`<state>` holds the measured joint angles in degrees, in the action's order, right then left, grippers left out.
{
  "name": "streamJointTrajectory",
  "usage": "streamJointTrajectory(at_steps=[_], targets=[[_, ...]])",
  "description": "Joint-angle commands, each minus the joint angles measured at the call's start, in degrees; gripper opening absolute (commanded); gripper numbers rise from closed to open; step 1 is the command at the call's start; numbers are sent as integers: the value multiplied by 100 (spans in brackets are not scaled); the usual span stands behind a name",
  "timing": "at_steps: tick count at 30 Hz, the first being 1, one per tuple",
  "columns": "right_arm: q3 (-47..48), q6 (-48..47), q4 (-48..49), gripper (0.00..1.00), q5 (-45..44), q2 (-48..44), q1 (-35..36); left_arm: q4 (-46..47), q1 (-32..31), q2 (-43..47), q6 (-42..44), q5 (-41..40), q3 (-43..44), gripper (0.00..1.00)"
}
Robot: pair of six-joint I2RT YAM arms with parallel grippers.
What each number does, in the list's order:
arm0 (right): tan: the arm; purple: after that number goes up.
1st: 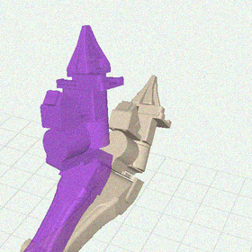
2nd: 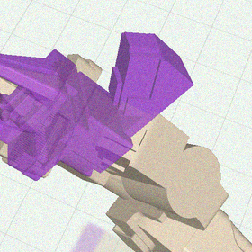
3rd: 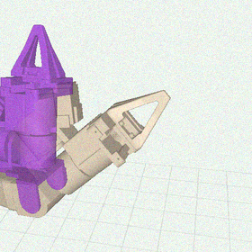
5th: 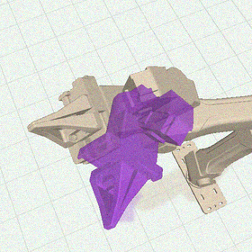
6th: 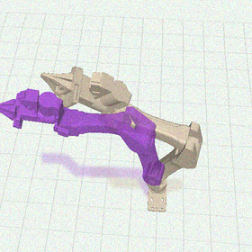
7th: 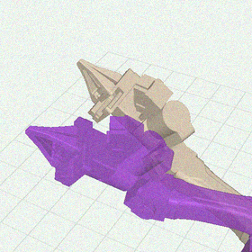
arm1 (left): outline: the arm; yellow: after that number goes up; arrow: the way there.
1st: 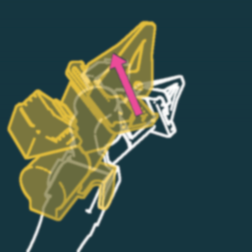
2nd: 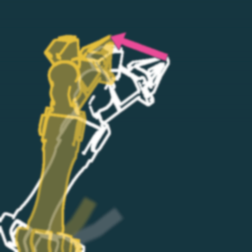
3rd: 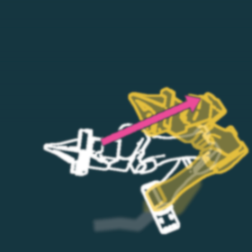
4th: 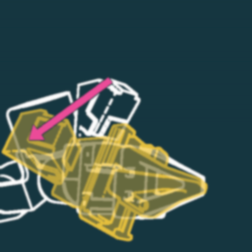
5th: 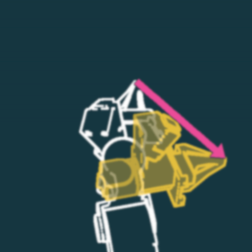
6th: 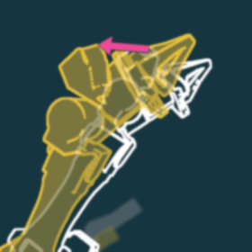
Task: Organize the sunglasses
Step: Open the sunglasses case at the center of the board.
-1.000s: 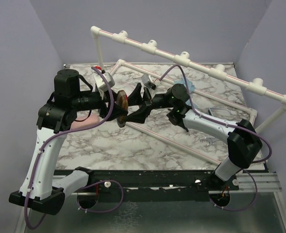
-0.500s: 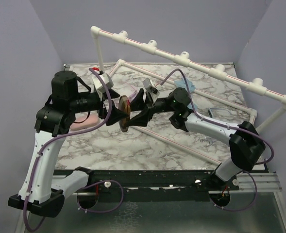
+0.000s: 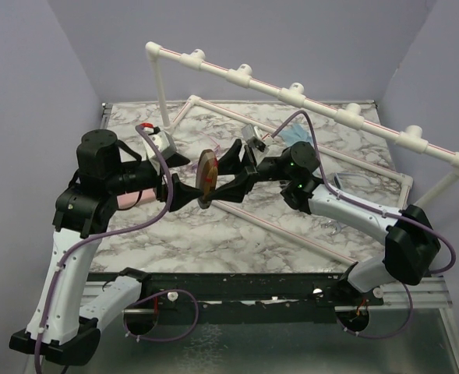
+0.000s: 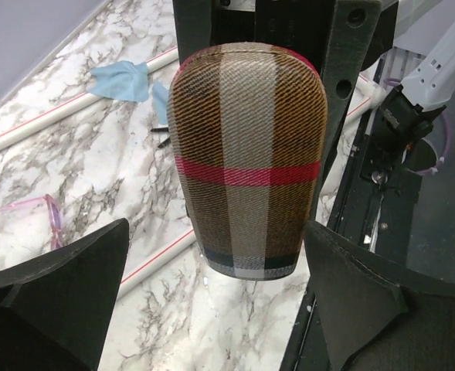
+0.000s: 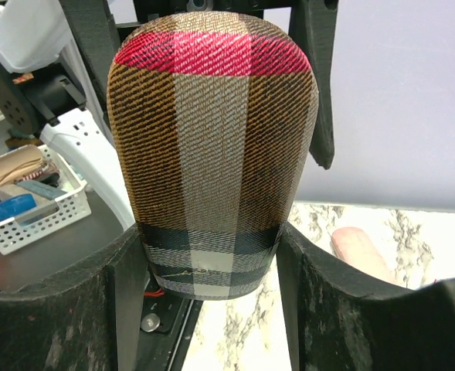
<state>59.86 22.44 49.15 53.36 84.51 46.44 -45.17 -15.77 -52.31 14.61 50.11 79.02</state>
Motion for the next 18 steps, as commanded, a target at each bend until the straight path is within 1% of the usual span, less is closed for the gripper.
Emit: streamJointTrajectory(at_steps=[1, 10, 11, 13, 16, 18], targets=[[180, 14, -109, 0, -221, 27, 44, 538, -5, 27, -447, 11, -312, 93], [264, 29, -118, 0, -181, 74, 47, 658, -65, -121, -570, 439, -390, 90], [276, 25, -118, 0, -173, 76, 43, 665, -66, -125, -573, 410, -399, 87], [277, 11, -125, 0, -145, 84, 44, 667, -65, -159, -576, 362, -384, 76], [310, -11, -218, 1, -133, 103, 44, 688, -75, -176, -600, 464, -370, 68], [332, -28, -276, 0, -133, 103, 48, 706, -80, -177, -634, 461, -377, 59]])
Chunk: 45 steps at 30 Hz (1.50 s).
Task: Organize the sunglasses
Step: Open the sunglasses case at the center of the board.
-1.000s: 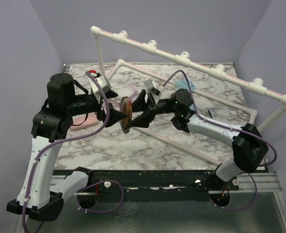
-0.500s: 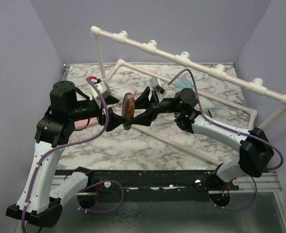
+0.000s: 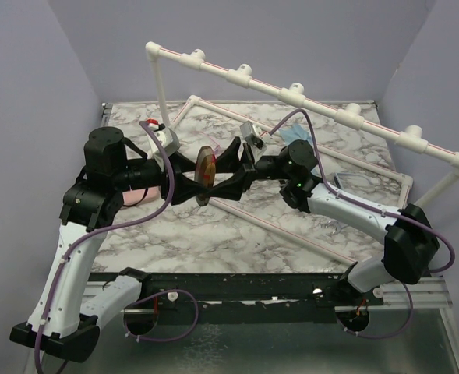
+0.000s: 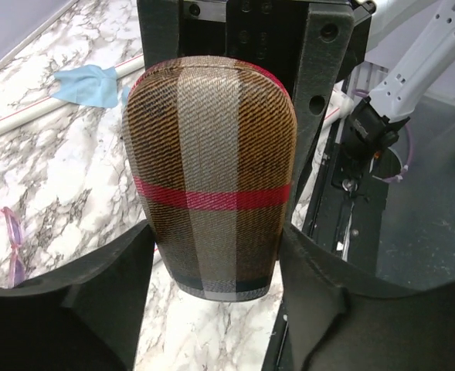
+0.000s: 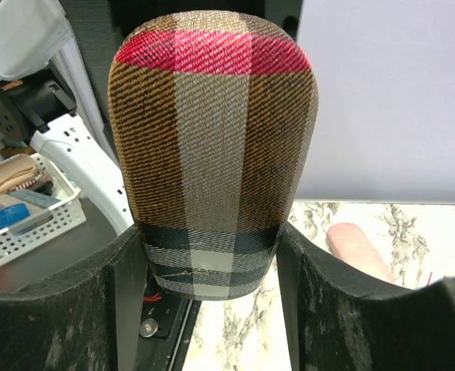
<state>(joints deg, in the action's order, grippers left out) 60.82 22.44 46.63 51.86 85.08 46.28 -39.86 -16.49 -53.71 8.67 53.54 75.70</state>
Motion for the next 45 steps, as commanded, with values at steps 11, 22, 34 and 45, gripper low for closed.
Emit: streamJointTrajectory(at_steps=[11, 22, 34, 45], targets=[[110, -288, -415, 47, -192, -104, 57, 191, -12, -6, -154, -19, -17, 0], [29, -993, -1275, 100, -1155, -413, 62, 198, -12, 17, -113, -69, 0, 0], [-78, -1782, -1860, 100, -1905, -672, 35, -340, -12, 85, 761, 72, 31, 0], [-10, -1699, -2039, 96, -2091, -599, -96, -807, -12, 82, 1228, 116, 156, 0]])
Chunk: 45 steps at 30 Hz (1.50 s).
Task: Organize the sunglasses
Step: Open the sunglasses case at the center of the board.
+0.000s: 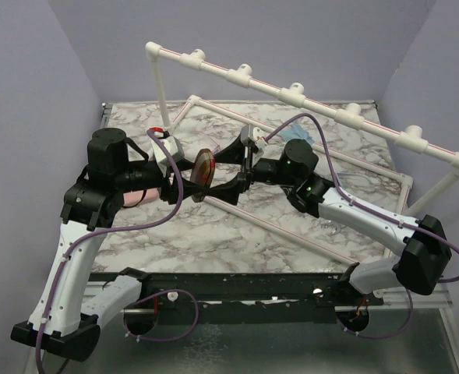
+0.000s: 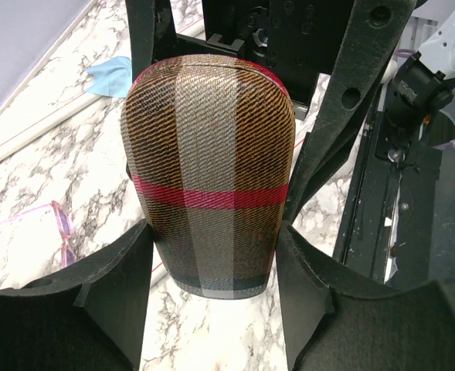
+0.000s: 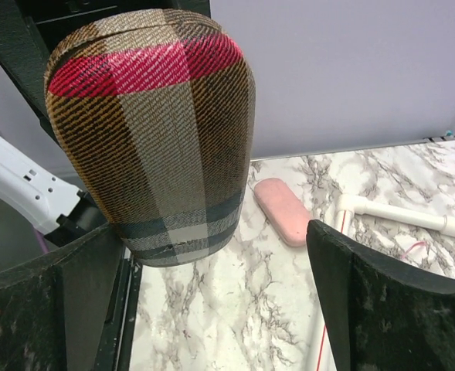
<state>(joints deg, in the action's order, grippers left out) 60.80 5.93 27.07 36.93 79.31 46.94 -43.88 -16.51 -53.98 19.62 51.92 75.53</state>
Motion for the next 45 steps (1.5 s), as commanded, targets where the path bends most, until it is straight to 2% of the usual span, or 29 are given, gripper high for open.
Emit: streamJointTrajectory(at_steps=[1, 6, 10, 19, 21, 24, 29, 34, 40, 45], targets=[[-2, -19, -102, 96, -660, -16, -173, -410, -10, 120, 120, 275, 173, 0], [-72, 363, -115, 90, -1035, 27, -399, -426, -10, 143, 25, 320, 236, 0], [-171, 802, -15, 80, -1244, 50, -672, -425, -10, 166, -91, 356, 261, 0], [-268, 710, -356, 80, -1278, -34, -911, -426, -10, 161, -480, -162, 276, 0], [-316, 364, -631, 83, -998, -163, -923, -443, -10, 122, -663, -488, 278, 0], [-385, -303, -1413, 86, -773, -452, -923, -688, -11, 40, -491, -1010, 289, 0], [-360, -1011, -2827, 89, -1627, -1199, -906, -1146, -10, -114, 19, -1533, 63, 0], [-415, -867, -1878, 83, -1734, -1404, -460, -1286, -20, -224, 368, -1398, -245, 0], [9, -1298, -1192, 69, -1998, -606, -7, -1334, -28, -182, 380, -1301, -275, 0], [372, -1489, -989, 64, -1703, -13, 160, -1433, -36, -190, 425, -1196, -288, 0]])
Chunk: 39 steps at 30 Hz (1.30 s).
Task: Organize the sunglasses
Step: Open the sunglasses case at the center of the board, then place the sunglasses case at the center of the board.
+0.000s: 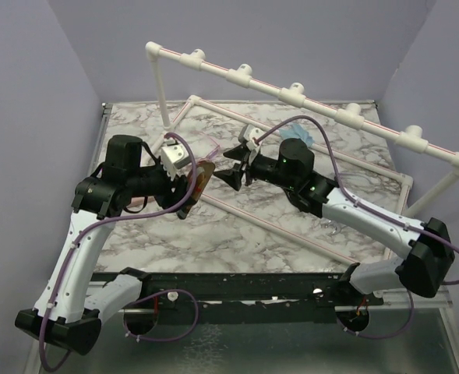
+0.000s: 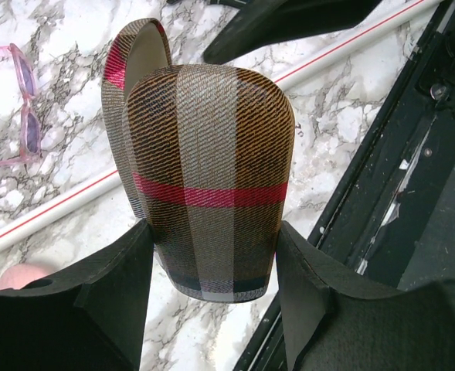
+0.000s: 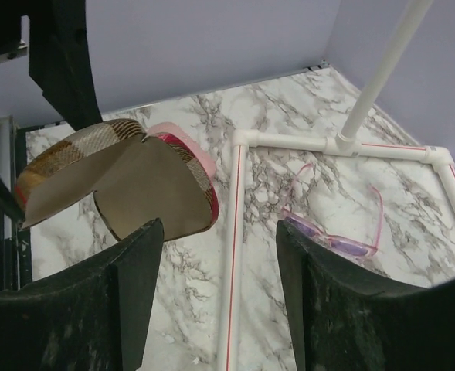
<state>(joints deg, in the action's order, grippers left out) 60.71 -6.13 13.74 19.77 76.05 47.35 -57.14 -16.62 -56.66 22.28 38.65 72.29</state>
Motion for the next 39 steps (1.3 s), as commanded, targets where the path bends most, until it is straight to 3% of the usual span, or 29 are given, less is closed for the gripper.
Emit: streamJointTrajectory(at_steps=[1, 10, 17, 19, 21, 25, 26, 28, 30, 35, 39], targets=[[423, -279, 386, 61, -13, 399, 136, -134, -25, 69, 184, 129, 18, 0], [607, -192, 676, 51, -112, 905, 152, -279, -42, -21, 308, 280, 90, 0], [832, -377, 307, 39, 58, 1167, 158, -314, -43, -50, 330, 389, 194, 0], [869, -372, 186, 26, 216, 1192, 156, -329, -47, -71, 330, 429, 219, 0], [845, -314, 156, 5, 299, 1175, 158, -337, -43, -88, 314, 449, 224, 0], [620, -123, 38, 1, 38, 998, 153, -283, -43, -124, 197, 378, 232, 0], [567, -27, -43, 1, -114, 943, 156, -227, -43, -111, 126, 306, 233, 9], [438, 260, -245, 0, -531, 826, 158, -95, -43, -94, -2, 120, 267, 60], [248, 568, -391, 1, -948, 710, 157, 24, -43, -56, -49, -50, 294, 96], [-462, 1974, -653, 1, -1563, 529, 149, 196, -43, 30, 32, -470, 280, 99], [-1165, 3280, -621, 0, -1523, 536, 151, 212, -43, 116, 125, -872, 88, 99]])
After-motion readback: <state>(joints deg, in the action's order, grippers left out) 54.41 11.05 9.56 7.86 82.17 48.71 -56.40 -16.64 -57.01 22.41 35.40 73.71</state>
